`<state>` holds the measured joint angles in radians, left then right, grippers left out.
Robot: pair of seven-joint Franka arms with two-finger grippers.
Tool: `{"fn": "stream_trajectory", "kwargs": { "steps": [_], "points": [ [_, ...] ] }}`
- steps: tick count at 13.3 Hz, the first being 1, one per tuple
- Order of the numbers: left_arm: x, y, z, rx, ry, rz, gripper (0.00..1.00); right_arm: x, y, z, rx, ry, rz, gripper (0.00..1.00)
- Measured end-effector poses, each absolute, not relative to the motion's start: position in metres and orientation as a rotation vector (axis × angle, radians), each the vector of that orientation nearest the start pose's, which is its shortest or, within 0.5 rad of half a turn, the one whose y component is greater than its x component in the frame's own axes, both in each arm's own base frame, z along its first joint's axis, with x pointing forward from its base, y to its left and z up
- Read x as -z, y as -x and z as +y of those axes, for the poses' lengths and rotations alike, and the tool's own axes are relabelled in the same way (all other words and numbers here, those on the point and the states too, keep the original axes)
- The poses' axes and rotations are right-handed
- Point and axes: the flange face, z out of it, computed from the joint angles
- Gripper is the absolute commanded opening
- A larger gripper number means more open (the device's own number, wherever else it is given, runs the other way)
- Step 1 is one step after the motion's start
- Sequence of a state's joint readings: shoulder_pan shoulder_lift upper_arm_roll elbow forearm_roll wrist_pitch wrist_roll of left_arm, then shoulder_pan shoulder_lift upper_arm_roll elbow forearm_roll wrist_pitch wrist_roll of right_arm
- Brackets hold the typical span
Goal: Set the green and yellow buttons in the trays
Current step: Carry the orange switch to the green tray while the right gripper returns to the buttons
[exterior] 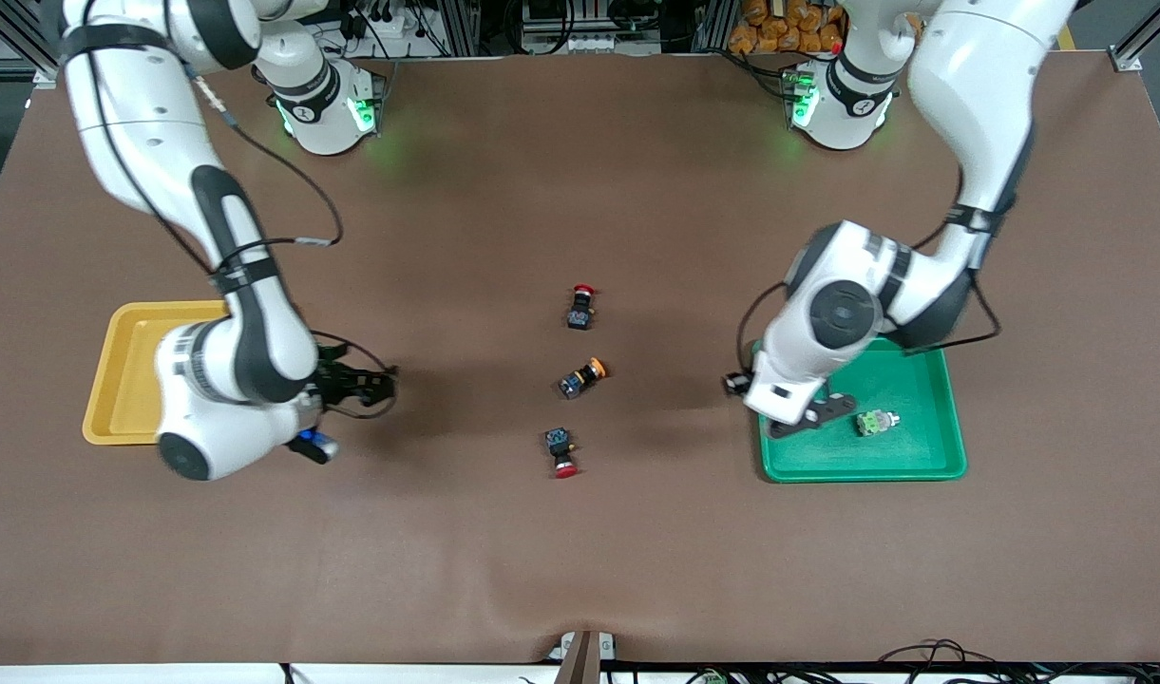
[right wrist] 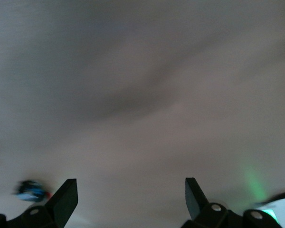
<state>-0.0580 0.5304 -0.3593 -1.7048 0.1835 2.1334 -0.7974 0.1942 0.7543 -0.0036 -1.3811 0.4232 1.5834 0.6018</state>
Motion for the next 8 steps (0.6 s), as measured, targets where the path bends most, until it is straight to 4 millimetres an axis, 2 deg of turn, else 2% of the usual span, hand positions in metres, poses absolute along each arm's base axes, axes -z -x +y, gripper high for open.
{"fn": "stream_trajectory", "kwargs": {
  "steps": [2, 5, 6, 7, 8],
  "points": [
    [-0.291, -0.628, -0.206, -0.119, 3.085, -0.500, 0.00, -0.244, -0.648, 0.212, -0.915, 2.673, 0.928, 1.00],
    [-0.273, -0.634, -0.172, -0.133, 3.043, -0.515, 0.01, -0.248, -0.645, 0.284, -0.739, 2.606, 1.233, 1.00],
    [-0.263, -0.636, -0.160, -0.147, 3.028, -0.526, 0.16, -0.248, -0.642, 0.309, -0.673, 2.575, 1.310, 1.00],
    [-0.254, -0.637, -0.149, -0.162, 3.015, -0.537, 0.37, -0.247, -0.638, 0.331, -0.622, 2.534, 1.380, 1.00],
    [-0.246, -0.638, -0.139, -0.173, 3.004, -0.547, 0.87, -0.245, -0.633, 0.352, -0.583, 2.486, 1.439, 1.00]
  ]
}}
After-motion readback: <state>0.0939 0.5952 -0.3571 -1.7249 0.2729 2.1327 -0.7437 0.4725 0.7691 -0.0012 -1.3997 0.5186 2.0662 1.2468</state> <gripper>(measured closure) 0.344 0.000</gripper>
